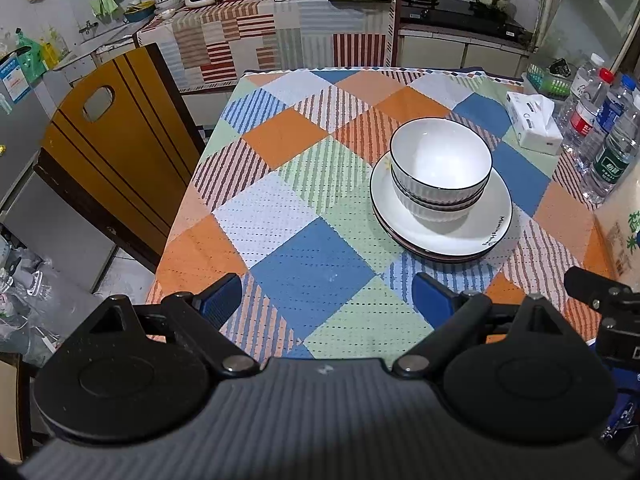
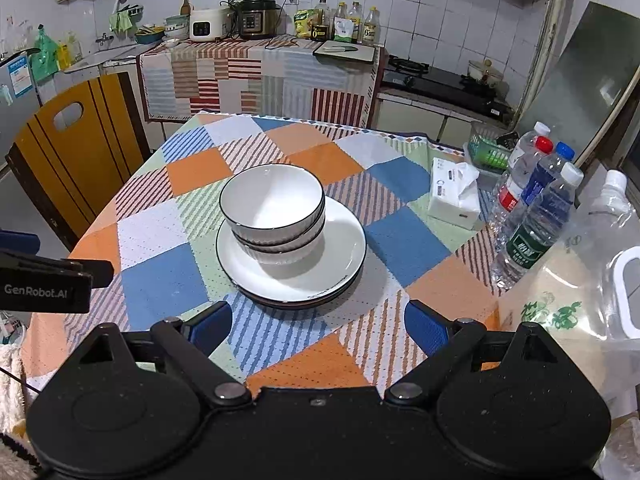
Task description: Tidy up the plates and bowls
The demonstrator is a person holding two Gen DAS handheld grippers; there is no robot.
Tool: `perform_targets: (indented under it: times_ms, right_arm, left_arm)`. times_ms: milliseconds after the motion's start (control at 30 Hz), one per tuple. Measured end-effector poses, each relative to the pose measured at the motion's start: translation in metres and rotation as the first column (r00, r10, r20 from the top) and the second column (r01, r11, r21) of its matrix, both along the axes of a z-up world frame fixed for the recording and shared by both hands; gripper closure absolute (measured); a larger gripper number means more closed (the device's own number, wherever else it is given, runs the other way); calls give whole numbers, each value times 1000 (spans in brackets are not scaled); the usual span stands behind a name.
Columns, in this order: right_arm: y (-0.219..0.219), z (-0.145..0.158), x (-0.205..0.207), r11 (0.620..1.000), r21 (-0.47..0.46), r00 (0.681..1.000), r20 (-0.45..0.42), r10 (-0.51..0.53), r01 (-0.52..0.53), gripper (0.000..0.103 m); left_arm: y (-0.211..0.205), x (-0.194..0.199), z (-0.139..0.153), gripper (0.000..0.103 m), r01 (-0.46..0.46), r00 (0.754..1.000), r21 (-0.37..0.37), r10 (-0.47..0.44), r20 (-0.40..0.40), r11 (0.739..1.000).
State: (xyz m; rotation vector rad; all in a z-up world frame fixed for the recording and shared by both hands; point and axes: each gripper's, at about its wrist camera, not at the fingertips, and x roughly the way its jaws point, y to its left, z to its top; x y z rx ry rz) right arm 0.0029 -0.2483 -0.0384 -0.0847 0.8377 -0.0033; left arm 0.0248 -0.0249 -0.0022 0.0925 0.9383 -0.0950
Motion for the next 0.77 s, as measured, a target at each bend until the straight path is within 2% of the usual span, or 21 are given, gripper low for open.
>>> perform_targets:
  times_ms: [767]
  right_arm:
    - [-3, -5, 4, 1000, 10, 1000, -11, -25, 25, 8]
  left_arm:
    - [0, 3, -5, 10, 0, 1000, -5, 0, -28, 1000]
